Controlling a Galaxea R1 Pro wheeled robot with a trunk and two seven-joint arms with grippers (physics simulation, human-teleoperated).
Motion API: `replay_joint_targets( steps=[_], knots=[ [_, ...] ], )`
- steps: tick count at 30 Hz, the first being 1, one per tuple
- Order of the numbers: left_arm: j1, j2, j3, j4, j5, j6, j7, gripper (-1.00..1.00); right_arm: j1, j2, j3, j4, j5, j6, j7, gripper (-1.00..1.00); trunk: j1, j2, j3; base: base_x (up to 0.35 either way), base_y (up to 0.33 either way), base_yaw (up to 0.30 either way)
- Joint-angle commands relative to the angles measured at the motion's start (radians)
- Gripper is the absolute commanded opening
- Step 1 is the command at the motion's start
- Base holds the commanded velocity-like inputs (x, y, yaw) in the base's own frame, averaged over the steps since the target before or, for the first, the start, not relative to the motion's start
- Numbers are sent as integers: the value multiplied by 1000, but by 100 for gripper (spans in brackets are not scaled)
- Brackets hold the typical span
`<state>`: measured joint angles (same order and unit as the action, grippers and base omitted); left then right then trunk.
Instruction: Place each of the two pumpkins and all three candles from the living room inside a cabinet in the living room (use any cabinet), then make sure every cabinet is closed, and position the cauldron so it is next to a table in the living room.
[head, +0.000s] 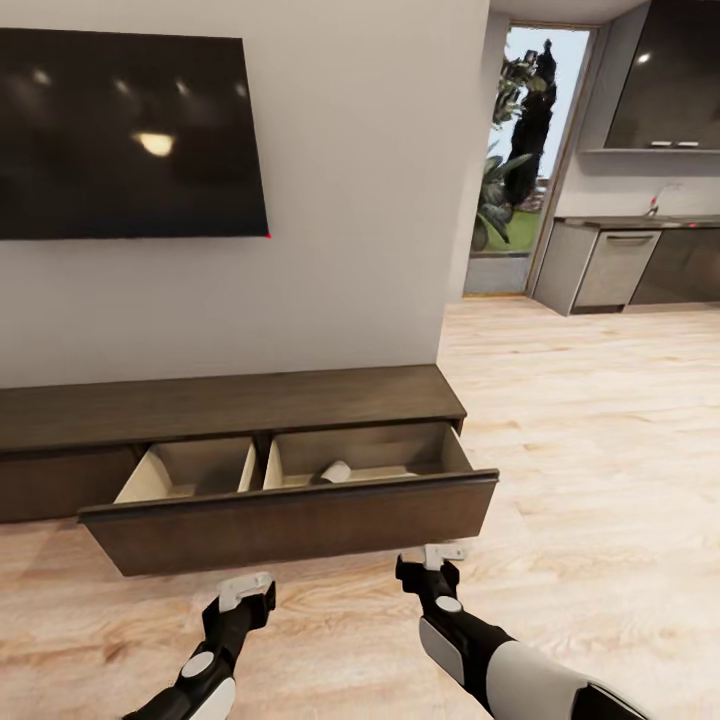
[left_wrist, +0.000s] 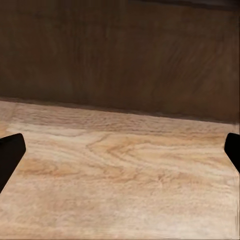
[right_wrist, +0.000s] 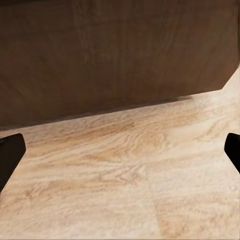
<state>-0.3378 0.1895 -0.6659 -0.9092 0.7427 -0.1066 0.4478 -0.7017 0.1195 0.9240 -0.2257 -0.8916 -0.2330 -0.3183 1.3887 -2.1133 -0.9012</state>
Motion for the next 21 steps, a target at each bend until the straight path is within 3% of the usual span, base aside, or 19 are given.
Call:
replay_joint_targets(
  steps=[1,3,6,10,15,21],
  knots=[
    [-2,-3,-12,-9,-15,-7,8,100,-1,-1,9,0,-10,-17,-4,100,4,-8,-4,0,0,0],
    [-2,-8,-17,-17,-53,-9,8,100,-1,-1,8,0,-11,-31,-5,100,11,-22,-10,0,0,0],
    [-3,-12,-20,-20,-78,-14,8,100,-1,-2,8,1,-15,-50,-6,100,23,-43,-20,0,0,0],
    [-3,-15,-23,-5,-82,-22,7,100,-1,-2,8,0,-13,-75,-7,100,38,-71,-32,0,0,0],
    [-8,-39,-20,39,-87,-29,6,100,-1,1,5,-6,-23,-102,-8,100,57,-106,-48,0,0,0],
    [-12,-48,-19,48,-89,-58,5,100,-1,4,6,-10,-15,-176,-7,100,80,-148,-67,0,0,0]
  ],
)
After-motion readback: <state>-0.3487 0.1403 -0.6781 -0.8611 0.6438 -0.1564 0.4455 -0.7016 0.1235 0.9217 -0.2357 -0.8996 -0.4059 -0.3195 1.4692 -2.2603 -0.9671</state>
